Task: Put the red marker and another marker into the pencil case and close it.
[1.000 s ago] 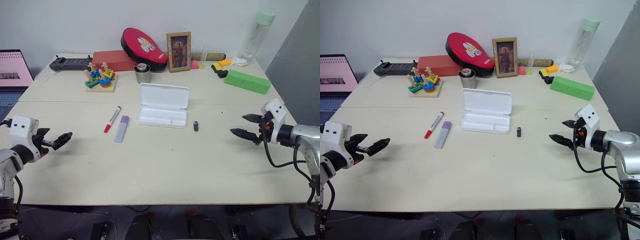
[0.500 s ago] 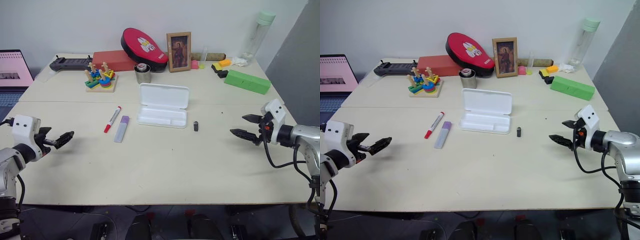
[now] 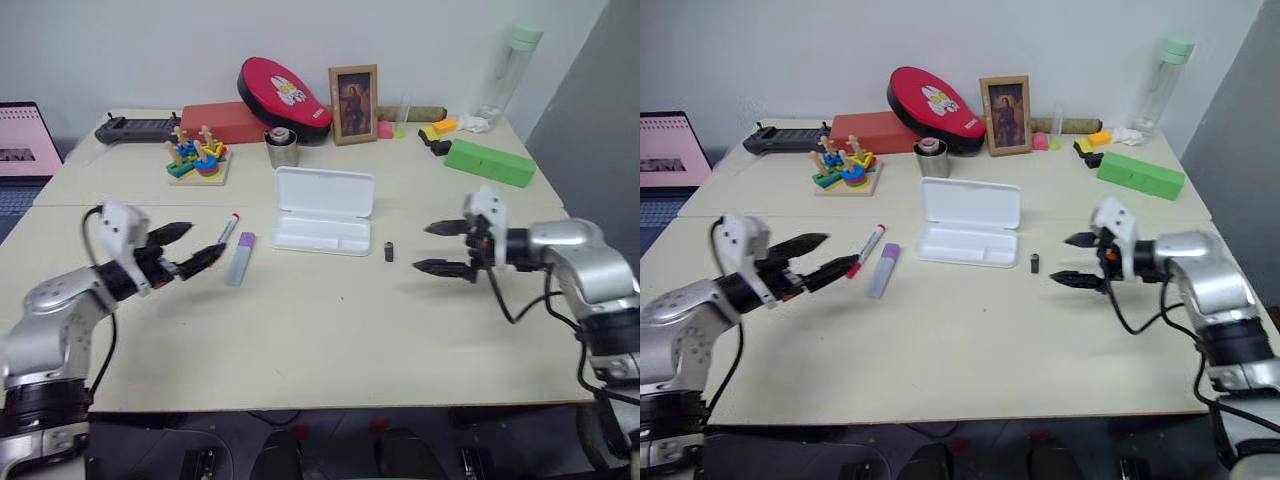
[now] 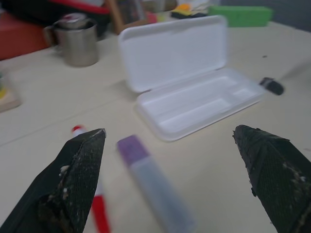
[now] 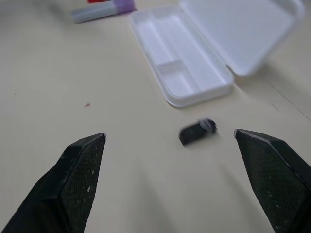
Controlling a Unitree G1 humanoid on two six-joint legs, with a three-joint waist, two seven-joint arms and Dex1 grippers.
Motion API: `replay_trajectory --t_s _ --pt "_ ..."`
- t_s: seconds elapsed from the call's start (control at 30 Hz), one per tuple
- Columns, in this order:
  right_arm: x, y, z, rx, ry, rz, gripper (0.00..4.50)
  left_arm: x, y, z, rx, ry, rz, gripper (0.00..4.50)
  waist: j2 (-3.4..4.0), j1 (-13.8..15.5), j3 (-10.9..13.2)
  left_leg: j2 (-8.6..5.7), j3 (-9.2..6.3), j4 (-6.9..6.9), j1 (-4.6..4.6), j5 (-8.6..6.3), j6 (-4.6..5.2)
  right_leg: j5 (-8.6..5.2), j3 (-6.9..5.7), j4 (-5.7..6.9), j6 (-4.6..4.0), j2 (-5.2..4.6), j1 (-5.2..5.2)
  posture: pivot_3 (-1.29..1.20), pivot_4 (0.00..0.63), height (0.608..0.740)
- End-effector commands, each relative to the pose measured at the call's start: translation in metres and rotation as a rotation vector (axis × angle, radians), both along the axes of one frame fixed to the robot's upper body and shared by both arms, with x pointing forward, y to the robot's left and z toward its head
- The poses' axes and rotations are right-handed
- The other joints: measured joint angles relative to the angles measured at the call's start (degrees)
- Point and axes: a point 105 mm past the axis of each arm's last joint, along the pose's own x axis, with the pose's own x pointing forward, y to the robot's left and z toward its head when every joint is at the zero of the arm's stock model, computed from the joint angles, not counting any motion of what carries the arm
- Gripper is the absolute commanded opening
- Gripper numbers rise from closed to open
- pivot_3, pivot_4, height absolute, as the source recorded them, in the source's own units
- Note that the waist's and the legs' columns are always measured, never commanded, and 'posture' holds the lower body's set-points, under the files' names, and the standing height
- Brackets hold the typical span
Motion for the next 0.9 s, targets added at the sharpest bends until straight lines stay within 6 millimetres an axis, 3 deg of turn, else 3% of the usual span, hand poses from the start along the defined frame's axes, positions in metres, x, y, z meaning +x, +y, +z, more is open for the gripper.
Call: replay_trajectory --t_s 0.03,0.13,0.4,0.83,0.9 --pt "0.016 0.013 -0.014 -0.080 0.005 0.026 4.48 -0.006 -0.023 0.010 0.028 -0.059 -0.118 4.50 0.02 0.03 0.01 0.00 0.00 -0.01 -0.01 0.00 0.00 0.00 0.00 0.00 -0.01 0.00 -0.02 0.00 0.150 0.740" --pt "0.029 0.029 -0.022 -0.116 0.014 0.034 4.48 -0.009 -0.034 0.011 0.037 -0.067 -0.169 4.50 0.05 0.01 0.03 0.00 0.00 -0.01 -0.05 0.00 0.00 0.00 0.00 0.01 -0.02 0.00 -0.07 0.00 0.150 0.740" --pt "0.044 0.068 -0.020 -0.127 -0.024 0.107 4.48 -0.015 -0.042 0.011 0.047 -0.060 -0.238 4.50 0.05 0.08 0.03 -0.01 -0.03 -0.01 -0.03 0.00 0.00 0.00 -0.03 0.04 -0.03 0.00 -0.04 0.00 0.150 0.740" --pt "0.053 0.088 -0.037 -0.210 0.007 0.096 4.48 -0.014 -0.042 0.012 0.045 -0.053 -0.247 4.50 0.08 -0.39 0.05 0.00 -0.05 -0.01 0.01 0.00 0.00 0.00 -0.05 0.12 -0.03 0.01 -0.06 0.00 0.150 0.740" --pt "0.055 0.090 -0.039 -0.235 0.004 0.092 4.11 -0.015 -0.042 0.012 0.044 -0.054 -0.244 4.50 0.09 -0.40 0.05 0.00 -0.05 -0.01 0.02 0.00 0.00 0.00 -0.05 0.12 -0.03 0.01 -0.06 0.00 0.150 0.740"
